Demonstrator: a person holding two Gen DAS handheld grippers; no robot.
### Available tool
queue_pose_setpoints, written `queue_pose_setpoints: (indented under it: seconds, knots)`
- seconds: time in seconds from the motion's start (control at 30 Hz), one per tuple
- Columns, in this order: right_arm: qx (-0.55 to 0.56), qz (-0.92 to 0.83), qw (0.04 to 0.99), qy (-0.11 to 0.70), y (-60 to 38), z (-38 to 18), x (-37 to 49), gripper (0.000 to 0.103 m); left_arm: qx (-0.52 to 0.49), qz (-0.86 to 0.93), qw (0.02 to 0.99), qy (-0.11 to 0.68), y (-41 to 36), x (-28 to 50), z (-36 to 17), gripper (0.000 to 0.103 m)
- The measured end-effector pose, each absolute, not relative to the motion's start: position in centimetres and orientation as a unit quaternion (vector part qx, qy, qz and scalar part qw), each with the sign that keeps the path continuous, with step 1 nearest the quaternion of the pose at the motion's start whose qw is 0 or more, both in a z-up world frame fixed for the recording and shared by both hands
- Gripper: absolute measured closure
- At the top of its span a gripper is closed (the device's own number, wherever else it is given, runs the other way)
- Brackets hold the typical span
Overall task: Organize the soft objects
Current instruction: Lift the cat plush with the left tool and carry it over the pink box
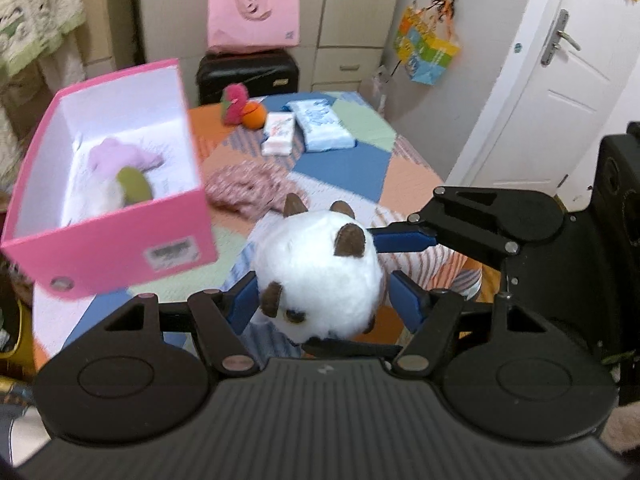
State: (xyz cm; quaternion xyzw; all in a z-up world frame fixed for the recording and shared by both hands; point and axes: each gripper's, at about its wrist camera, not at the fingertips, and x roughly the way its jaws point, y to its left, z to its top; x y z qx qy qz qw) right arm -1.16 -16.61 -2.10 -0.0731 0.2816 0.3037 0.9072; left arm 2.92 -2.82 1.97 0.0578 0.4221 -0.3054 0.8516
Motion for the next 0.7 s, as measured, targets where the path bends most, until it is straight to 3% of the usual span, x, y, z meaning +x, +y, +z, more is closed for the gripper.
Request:
queue_pose_setpoints:
  seconds: [0.7]
  knots:
    - [-0.089, 0.370, 0.884, 0.271, -10.4, 2.5, 3.9, 0.030, 0.021, -0.267, 0.886, 0.378, 4.8, 6.3, 6.1, 0.035]
